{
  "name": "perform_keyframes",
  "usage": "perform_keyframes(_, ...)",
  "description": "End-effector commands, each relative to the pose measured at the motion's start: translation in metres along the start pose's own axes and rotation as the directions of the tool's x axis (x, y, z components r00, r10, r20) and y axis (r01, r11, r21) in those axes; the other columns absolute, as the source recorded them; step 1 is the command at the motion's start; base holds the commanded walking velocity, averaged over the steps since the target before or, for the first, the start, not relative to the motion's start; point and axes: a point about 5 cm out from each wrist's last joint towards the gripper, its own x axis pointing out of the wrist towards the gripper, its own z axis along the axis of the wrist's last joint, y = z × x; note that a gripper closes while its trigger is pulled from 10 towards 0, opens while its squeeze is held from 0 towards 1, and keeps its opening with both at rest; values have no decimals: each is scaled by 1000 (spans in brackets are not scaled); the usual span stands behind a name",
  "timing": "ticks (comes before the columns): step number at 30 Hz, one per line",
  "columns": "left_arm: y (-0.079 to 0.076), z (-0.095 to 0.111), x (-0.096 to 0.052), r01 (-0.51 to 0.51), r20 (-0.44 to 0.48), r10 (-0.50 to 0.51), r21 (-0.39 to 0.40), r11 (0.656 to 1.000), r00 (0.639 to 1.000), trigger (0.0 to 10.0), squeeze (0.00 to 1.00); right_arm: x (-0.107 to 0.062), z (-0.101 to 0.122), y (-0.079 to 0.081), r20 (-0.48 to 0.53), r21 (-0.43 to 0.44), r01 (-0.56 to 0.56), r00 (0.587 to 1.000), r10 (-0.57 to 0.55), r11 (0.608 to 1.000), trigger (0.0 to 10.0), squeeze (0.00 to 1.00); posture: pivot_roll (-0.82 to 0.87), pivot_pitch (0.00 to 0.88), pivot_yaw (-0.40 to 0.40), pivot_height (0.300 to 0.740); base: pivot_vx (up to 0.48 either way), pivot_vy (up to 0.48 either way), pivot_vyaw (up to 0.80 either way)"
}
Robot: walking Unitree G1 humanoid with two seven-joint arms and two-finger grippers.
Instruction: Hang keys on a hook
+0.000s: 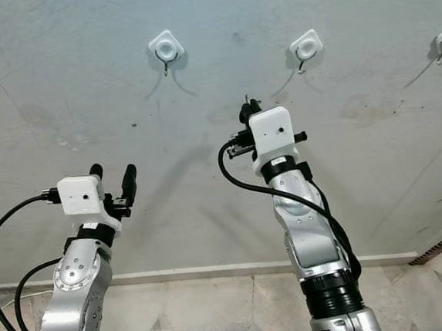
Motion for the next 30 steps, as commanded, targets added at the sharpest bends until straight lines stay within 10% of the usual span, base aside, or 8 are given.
perform_keyframes(1,7,-1,-2,-40,11,40,57,998,999,10000,0,3,6,3,19,41,-33,999,32,999,10000,0,81,95,-26,740,0,0,0)
perform_keyframes(16,25,-27,-52,-21,-90,35,151,988,995,10000,0,10,8,22,13,111,-189,982,189,976,10000,0,141,148,-24,740,0,0,0)
perform_keyframes(30,29,-14,-36,-99,-34,104,133,986,994,10000,0,26,10,41,78,227,-329,944,319,917,10000,0,203,138,-35,740,0,0,0)
